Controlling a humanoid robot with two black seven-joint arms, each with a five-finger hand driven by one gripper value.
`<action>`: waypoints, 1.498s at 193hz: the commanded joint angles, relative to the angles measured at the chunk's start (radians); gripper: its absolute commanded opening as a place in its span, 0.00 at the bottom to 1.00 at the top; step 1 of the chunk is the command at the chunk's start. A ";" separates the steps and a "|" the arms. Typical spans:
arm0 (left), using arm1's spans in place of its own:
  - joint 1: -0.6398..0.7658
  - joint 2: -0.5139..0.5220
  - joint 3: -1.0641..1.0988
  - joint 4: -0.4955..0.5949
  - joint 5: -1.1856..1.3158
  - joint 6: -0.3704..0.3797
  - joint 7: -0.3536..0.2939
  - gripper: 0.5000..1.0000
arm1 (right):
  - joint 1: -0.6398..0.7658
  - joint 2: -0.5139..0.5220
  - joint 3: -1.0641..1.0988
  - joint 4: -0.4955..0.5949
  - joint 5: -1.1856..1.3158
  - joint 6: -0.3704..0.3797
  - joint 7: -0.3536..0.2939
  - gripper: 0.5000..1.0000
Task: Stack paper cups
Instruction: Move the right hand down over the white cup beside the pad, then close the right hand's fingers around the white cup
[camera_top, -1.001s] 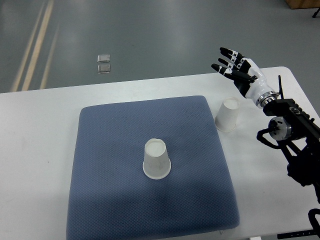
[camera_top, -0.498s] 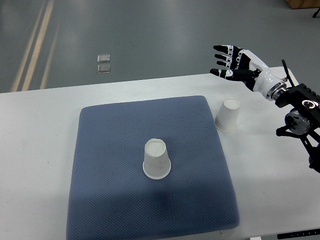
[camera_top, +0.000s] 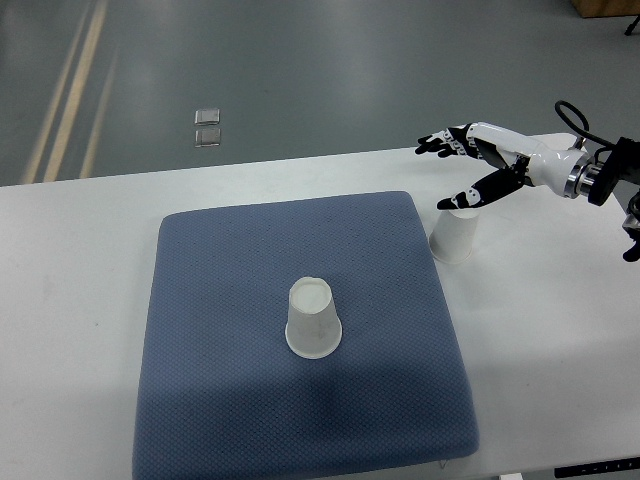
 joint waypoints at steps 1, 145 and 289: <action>0.000 0.000 0.000 0.000 0.000 -0.001 0.000 1.00 | 0.011 -0.025 -0.049 0.000 -0.094 -0.023 0.017 0.83; 0.000 0.000 0.000 0.000 0.000 0.001 0.000 1.00 | 0.074 -0.057 -0.302 -0.077 -0.248 -0.362 0.014 0.83; 0.000 0.000 0.000 0.000 0.000 0.001 0.000 1.00 | 0.134 -0.002 -0.463 -0.231 -0.261 -0.494 0.038 0.83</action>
